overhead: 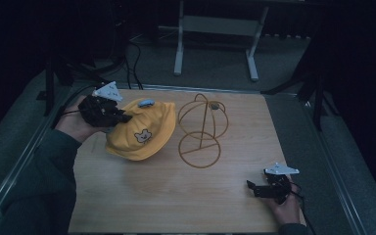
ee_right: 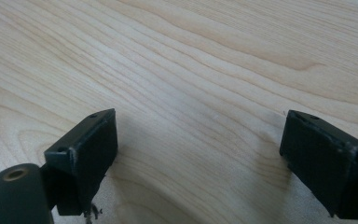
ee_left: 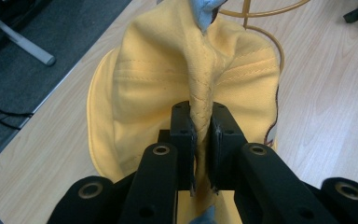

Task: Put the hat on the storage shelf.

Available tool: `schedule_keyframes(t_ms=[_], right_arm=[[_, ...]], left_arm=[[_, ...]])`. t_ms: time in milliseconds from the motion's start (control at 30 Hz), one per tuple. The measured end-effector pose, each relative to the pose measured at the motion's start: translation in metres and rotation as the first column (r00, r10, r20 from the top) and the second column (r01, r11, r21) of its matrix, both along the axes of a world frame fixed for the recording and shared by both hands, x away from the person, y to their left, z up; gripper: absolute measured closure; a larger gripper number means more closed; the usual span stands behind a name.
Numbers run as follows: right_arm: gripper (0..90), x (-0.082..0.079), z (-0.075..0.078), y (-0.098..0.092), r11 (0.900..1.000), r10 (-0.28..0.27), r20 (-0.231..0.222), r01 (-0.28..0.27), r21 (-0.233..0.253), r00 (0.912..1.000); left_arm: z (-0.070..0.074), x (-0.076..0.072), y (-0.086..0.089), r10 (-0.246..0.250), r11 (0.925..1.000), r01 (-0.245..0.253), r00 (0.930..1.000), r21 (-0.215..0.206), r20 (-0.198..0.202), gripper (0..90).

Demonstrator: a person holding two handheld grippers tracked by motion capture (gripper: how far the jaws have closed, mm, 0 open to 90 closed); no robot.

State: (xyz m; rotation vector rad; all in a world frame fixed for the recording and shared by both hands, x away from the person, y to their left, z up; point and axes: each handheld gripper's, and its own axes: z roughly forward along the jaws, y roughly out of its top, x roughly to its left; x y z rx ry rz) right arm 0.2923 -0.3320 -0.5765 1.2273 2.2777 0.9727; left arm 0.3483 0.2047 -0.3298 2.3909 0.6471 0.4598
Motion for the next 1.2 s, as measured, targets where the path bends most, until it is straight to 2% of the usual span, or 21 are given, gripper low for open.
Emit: schedule_keyframes(t_ms=[600, 1200], right_arm=[[11.1, 0.0, 0.0, 0.0, 1.0, 0.001, -0.001, -0.001, -0.001, 1.0], [11.1, 0.0, 0.0, 0.0, 1.0, 0.001, -0.001, -0.001, -0.001, 1.0]], left_arm=[[0.015, -0.002, 0.006, 0.006, 0.9987, -0.004, 0.9996, -0.05, 0.028, 82.1], [0.03, -0.002, 0.005, -0.011, 0.9969, 0.015, 0.9987, -0.078, 0.051, 82.1]])
